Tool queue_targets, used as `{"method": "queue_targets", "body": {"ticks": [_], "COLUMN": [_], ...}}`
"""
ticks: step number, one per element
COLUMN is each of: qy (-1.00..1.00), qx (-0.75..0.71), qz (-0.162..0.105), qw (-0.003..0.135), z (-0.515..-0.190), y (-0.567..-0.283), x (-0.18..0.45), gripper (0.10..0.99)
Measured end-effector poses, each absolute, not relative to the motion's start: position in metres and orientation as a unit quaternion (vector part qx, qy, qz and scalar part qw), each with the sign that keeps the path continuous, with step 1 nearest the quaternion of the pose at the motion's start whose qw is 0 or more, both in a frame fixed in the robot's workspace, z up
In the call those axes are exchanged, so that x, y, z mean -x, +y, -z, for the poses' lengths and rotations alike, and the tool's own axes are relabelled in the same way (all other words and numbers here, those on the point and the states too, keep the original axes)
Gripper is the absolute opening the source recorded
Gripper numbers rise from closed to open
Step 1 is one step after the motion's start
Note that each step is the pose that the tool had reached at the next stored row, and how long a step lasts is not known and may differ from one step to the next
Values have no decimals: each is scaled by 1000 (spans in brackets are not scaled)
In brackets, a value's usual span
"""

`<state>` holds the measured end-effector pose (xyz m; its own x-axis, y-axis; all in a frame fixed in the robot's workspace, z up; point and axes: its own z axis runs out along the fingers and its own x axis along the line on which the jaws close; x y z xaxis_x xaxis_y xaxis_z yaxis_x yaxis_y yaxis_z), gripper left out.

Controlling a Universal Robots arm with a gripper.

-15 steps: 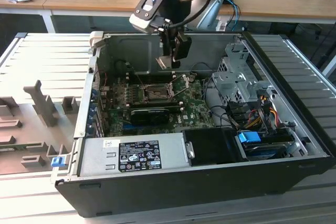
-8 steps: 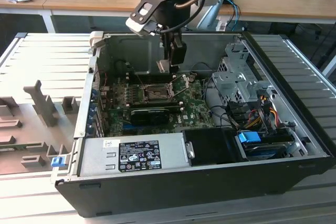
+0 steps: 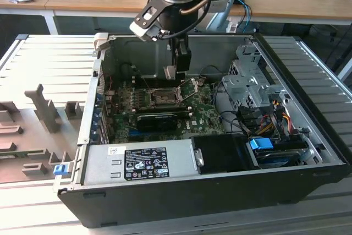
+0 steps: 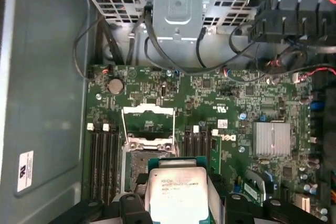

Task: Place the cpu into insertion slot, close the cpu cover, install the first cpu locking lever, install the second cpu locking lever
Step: 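Place the cpu into insertion slot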

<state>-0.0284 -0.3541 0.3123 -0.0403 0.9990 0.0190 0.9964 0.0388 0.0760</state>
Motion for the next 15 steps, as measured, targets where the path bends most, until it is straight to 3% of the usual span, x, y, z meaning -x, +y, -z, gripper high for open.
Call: {"method": "queue_targets", "body": {"ticks": [15], "qy": [720], "qx": [-692], "qz": [-34], "qw": [20], "z": [-278], "y": [-349], "x": [36], "gripper": [529]}}
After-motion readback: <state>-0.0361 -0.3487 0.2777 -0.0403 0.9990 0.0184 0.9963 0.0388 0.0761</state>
